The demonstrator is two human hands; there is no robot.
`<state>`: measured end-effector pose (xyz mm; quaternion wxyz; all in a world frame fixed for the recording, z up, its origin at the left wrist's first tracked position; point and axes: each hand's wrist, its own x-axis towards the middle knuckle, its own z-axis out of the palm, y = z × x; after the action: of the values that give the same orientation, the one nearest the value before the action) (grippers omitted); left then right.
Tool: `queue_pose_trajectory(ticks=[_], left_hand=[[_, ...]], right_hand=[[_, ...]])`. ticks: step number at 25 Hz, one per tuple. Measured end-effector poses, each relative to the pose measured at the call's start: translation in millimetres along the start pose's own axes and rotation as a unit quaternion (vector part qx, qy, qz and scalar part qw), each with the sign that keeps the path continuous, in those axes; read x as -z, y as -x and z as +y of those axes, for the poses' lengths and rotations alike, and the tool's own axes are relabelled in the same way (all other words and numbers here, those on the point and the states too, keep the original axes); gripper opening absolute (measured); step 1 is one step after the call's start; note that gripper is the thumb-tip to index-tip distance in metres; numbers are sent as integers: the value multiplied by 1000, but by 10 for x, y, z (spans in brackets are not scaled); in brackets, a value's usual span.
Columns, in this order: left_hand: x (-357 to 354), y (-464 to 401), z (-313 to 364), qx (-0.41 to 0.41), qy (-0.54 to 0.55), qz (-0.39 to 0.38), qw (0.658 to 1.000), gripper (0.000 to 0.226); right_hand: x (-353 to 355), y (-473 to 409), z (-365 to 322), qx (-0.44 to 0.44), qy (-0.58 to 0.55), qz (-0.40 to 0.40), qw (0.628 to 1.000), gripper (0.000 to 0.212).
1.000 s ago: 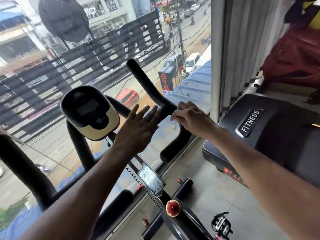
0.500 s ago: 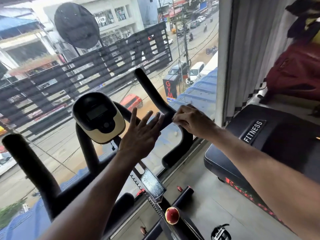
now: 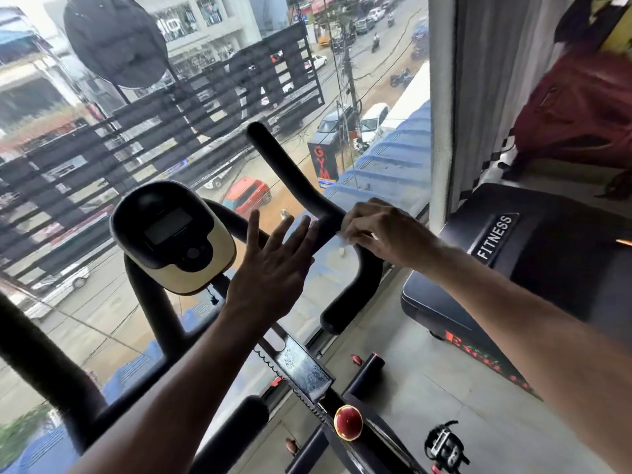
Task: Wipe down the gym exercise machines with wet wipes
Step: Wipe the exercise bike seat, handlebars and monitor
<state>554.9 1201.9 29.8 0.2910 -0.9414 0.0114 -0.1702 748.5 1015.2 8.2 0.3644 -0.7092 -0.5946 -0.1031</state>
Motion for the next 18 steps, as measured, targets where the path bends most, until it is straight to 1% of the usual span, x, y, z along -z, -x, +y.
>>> queue_pose_trajectory(ticks=[1, 2, 3, 4, 6, 8, 9, 12, 14, 15, 16, 18], left_hand=[[-6, 2, -6, -2, -1, 3, 1000, 57], [-12, 5, -9, -2, -1, 4, 1000, 58], [-13, 10, -9, -3, -1, 5, 1000, 60], [-14, 11, -9, -4, -2, 9, 1000, 60], [-18, -3, -5, 0, 1, 16, 1000, 60], [-31, -16, -11, 7, 6, 14, 1000, 59], [-34, -21, -9, 10, 7, 11, 1000, 60], [-48, -28, -3, 8, 11, 1, 1000, 63], [-60, -36, -1, 6, 5, 1, 1000, 63], [-64, -36, 0, 4, 2, 0, 1000, 62], [-69, -29, 0, 4, 0, 1, 1000, 61], [-78, -17, 3, 4, -1, 12, 1000, 61]], right_hand=[[5, 49, 22, -43, -46, 11, 998, 7], [-4, 69, 46, -110, -120, 31, 986, 7], [-39, 71, 72, -184, -208, 56, 959, 7], [-92, 66, 76, -243, -293, 80, 921, 7], [-252, 119, 37, -301, -393, 154, 855, 9], [-385, 288, -100, -333, -453, 227, 795, 11], [-426, 402, -202, -348, -466, 254, 772, 12], [-522, 742, -601, -382, -450, 326, 739, 14], [-607, 910, -913, -388, -460, 356, 714, 17], [-653, 970, -1069, -388, -464, 361, 710, 17], [-694, 1012, -1226, -382, -465, 360, 713, 16], [-779, 1071, -1433, -363, -428, 351, 750, 15]])
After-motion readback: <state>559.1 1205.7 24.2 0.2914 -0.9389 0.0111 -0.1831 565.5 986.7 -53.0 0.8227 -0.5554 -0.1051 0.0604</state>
